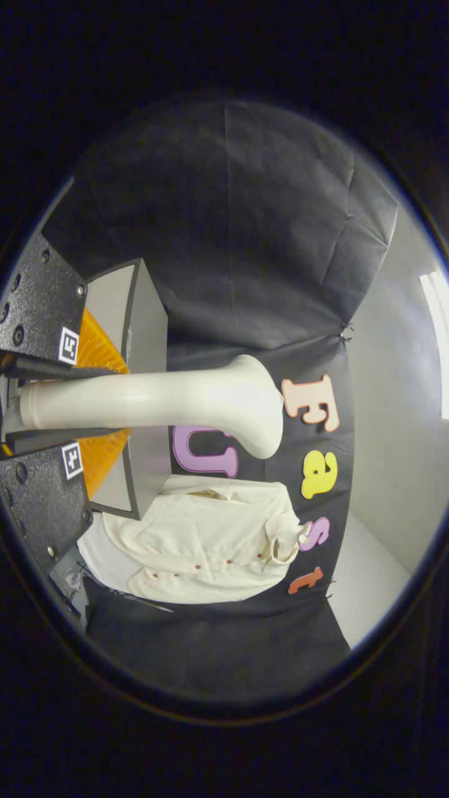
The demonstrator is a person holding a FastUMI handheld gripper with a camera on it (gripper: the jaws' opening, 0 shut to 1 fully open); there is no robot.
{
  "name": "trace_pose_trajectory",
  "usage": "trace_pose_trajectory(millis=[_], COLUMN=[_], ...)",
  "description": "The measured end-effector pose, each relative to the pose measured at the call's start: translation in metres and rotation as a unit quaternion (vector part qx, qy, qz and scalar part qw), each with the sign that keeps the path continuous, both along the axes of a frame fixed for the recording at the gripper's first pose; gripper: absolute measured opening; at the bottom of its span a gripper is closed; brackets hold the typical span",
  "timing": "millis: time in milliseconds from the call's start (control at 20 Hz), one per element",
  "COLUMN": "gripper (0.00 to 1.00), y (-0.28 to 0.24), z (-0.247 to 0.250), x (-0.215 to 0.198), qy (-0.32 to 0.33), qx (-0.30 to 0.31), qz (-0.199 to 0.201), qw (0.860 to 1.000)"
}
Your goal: Iron the clothes twice with a garment steamer, once on the left side and once on the right side.
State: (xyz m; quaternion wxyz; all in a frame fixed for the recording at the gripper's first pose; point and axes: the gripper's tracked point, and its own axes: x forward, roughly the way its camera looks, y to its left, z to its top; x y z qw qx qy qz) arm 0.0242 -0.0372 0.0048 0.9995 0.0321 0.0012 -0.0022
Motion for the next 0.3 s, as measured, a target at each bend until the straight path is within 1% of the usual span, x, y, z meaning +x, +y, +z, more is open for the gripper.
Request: trace_pose_trajectory(millis=[300], gripper=[0.31], y=[0.004], z=[-0.0043], x=[0.0054], qy=[0.0], qx=[0.009], qz=[0.006], qw=[1.0])
